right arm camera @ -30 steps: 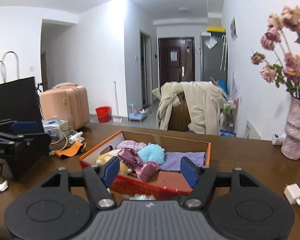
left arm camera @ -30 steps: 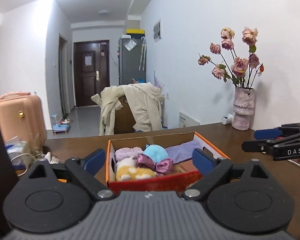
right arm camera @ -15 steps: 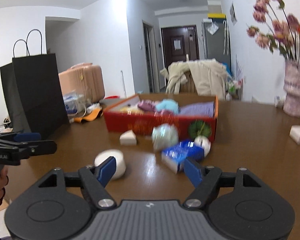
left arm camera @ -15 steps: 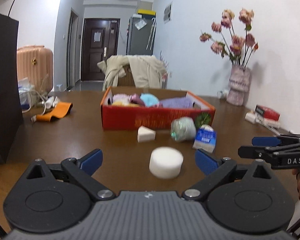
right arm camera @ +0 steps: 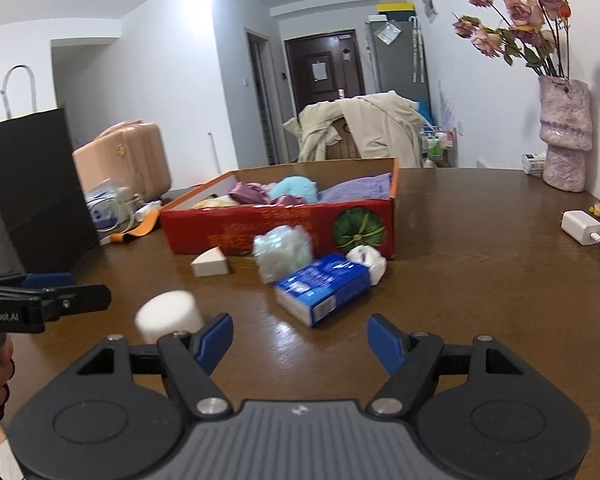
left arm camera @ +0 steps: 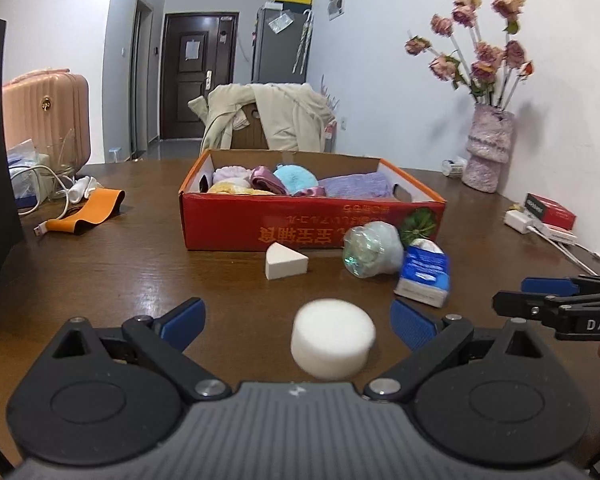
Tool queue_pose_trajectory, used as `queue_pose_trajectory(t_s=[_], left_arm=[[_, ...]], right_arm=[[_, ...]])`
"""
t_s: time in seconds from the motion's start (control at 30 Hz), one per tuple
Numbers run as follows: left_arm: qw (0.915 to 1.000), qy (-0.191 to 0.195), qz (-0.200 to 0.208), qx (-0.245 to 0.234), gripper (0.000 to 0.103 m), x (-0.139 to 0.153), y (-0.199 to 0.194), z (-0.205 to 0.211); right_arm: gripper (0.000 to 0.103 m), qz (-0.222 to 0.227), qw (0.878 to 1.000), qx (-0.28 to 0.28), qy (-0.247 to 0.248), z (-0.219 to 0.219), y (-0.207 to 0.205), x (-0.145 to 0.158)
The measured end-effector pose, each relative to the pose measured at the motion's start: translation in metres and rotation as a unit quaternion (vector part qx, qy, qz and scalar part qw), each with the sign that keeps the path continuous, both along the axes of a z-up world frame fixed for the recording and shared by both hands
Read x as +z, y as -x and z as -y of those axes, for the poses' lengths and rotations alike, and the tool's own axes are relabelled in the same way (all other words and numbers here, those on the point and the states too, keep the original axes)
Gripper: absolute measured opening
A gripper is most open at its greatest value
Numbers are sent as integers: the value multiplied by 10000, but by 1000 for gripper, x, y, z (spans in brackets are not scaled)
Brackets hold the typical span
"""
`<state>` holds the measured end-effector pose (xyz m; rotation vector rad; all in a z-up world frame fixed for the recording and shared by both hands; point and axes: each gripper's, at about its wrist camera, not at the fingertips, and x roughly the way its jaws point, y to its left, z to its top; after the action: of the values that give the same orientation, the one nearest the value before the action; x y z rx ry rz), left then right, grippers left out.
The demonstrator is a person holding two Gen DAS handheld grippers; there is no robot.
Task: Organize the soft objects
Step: 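Move both grippers back toward the white sponges and plastic bags, then grasp the white triangle sponge with the left gripper while the right grasps the white plastic bag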
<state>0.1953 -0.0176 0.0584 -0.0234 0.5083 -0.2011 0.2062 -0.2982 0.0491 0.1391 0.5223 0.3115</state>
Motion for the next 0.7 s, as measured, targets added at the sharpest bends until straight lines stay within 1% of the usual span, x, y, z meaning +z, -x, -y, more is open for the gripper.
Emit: queue_pose_trajectory(t_s=[0.2, 0.27, 0.33, 0.43, 0.5, 0.57, 0.63, 0.7], left_arm=[[9998, -90, -178, -33, 98, -2, -56, 4], [9996, -134, -243, -59, 94, -4, -75, 7], [9992, -196, -347, -53, 93, -9, -95, 10], [9982, -280, -524, -48, 89, -19, -121, 14], [9974, -243, -668, -74, 86, -24, -134, 15], [9969, -163, -767, -86, 82, -28, -145, 14], [9966, -167, -806, -91, 80, -31, -153, 15], [9962, -152, -852, -79, 79, -35, -160, 13]], right_arm=[[73, -104, 9998, -184, 11, 7, -48, 5], [71, -139, 9996, -231, 10, 9, -65, 6], [69, -183, 9994, -283, 22, 9, -83, 6], [63, -375, 9983, -439, 15, 10, -111, 2], [59, -484, 9976, -500, -20, 10, -127, -3], [58, -567, 9969, -534, -87, 11, -138, -9], [57, -681, 9962, -526, -165, 12, -148, -16], [52, -797, 9954, -491, -194, 12, -156, -23]])
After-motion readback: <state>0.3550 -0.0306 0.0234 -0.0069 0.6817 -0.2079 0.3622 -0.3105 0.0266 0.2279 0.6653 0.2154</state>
